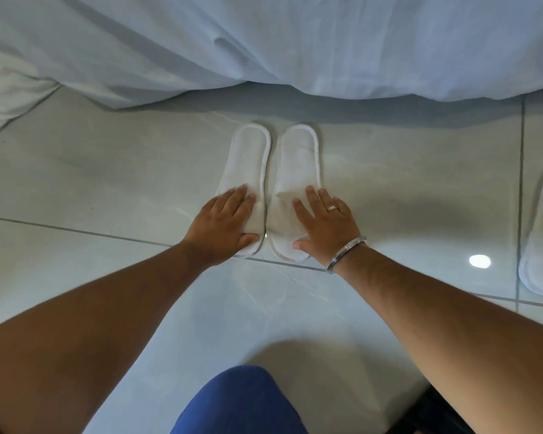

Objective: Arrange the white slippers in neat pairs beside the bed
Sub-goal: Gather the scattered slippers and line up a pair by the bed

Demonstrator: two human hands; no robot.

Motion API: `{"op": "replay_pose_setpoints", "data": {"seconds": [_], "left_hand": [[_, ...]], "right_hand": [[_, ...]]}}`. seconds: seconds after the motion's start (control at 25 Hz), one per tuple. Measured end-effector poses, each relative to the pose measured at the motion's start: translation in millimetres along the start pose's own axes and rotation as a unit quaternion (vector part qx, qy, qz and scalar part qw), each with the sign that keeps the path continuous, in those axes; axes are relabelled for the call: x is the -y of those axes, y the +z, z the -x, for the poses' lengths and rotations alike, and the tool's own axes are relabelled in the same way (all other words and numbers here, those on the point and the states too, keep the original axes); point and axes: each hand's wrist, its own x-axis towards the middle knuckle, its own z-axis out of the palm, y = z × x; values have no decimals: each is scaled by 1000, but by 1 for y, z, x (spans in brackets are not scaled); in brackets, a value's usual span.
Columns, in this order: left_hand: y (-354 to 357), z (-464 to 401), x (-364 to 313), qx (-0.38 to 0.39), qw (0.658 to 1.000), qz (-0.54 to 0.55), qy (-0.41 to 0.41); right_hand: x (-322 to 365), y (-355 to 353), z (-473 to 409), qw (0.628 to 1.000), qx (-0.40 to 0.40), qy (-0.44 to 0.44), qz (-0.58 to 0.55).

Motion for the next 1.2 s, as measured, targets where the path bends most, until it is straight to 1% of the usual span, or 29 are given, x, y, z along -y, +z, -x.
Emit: {"op": "replay_pose_setpoints", "data": {"seconds": [0.12,0.28,0.68,0.88,1.2], "left_hand": [[5,6,0,-9,1000,12,-11],[9,8,0,-18,998,47,-36],[4,-1,17,-10,997,73,6],[7,1,16,-10,998,70,1],[6,1,13,2,998,59,1]], "right_hand": [[-1,-2,-5,1000,3,-14,2],[0,-5,-10,1000,9,-6,-5],[9,-5,-11,1000,-3,-10,30],[11,-3,-2,999,1,-25,39],[12,-3,-3,1000,5,-10,25]]}}
